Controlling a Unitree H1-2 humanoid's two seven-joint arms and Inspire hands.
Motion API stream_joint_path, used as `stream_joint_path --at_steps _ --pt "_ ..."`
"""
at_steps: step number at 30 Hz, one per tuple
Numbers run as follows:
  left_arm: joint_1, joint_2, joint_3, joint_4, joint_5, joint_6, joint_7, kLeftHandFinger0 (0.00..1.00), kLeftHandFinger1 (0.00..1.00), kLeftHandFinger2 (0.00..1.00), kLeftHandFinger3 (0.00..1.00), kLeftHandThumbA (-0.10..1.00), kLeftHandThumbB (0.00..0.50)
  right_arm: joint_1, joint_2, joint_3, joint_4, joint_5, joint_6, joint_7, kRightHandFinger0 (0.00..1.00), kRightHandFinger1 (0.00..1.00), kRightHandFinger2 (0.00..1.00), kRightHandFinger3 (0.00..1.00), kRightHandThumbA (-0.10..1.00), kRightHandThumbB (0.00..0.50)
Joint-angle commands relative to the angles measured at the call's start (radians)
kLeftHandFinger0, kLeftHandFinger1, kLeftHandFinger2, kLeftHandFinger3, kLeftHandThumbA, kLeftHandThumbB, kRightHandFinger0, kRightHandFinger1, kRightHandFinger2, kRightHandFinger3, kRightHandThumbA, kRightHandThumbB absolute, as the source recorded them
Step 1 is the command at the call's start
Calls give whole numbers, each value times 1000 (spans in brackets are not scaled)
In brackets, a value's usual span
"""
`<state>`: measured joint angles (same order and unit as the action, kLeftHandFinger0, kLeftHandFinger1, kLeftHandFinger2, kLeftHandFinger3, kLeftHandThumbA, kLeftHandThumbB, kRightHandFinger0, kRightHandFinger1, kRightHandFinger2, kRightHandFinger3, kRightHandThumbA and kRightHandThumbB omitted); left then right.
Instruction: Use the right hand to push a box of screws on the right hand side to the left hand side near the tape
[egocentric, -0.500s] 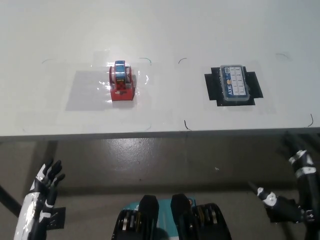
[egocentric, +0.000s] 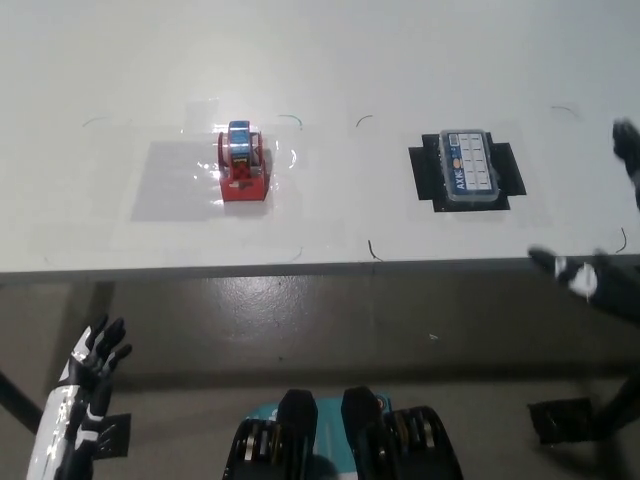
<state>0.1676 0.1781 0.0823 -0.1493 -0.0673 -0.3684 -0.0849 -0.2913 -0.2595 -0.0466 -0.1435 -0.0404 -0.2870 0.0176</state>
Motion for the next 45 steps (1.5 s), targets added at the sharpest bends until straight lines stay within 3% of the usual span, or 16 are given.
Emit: stream_joint_path --at_steps 1,5,8,13,15,19,26,35,36,37,45 --pt "8 12 1 -35 -8 -55 -11 1000 1000 1000 1000 874 189 -130 -2 -29 62 65 83 6 1000 1000 1000 1000 1000 361" --pt "11 11 3 -35 -17 -54 -13 1000 1000 1000 1000 868 188 -223 4 -35 145 92 110 17 1000 1000 1000 1000 1000 361" --pt "8 11 4 -37 -16 -55 -12 1000 1000 1000 1000 858 200 -305 12 -40 239 109 111 17 1000 1000 1000 1000 1000 316" --pt "3 11 -1 -34 -16 -56 -16 1000 1000 1000 1000 864 184 -443 26 -44 444 108 133 13 1000 1000 1000 1000 1000 345" --pt "3 12 -3 -35 -17 -58 -18 1000 1000 1000 1000 863 183 -471 24 -43 496 108 135 17 1000 1000 1000 1000 1000 334" --pt "0 13 1 -29 -17 -63 -16 1000 1000 1000 1000 868 190 -604 23 -37 780 81 70 0 1000 1000 1000 1000 1000 260" --pt "2 13 -1 -17 -26 -79 -20 1000 1000 1000 1000 852 180 -766 48 -122 1172 187 3 21 1000 1000 1000 1000 1000 311" --pt "-9 16 3 -25 -37 -67 -26 1000 1000 1000 1000 846 184 -831 54 -263 1473 278 -55 82 1000 1000 1000 1000 1000 256" --pt "-9 15 3 -26 -37 -65 -26 1000 1000 1000 1000 846 186 -829 54 -265 1479 275 -58 84 1000 1000 1000 1000 1000 257" --pt "-12 15 3 -22 -36 -69 -28 1000 1000 1000 1000 847 188 -825 56 -280 1496 283 -47 83 1000 1000 1000 1000 1000 295" --pt "-21 20 5 -24 -31 -65 -30 1000 1000 1000 1000 857 174 -780 69 -326 1551 307 -11 76 1000 1000 1000 1000 1000 286"
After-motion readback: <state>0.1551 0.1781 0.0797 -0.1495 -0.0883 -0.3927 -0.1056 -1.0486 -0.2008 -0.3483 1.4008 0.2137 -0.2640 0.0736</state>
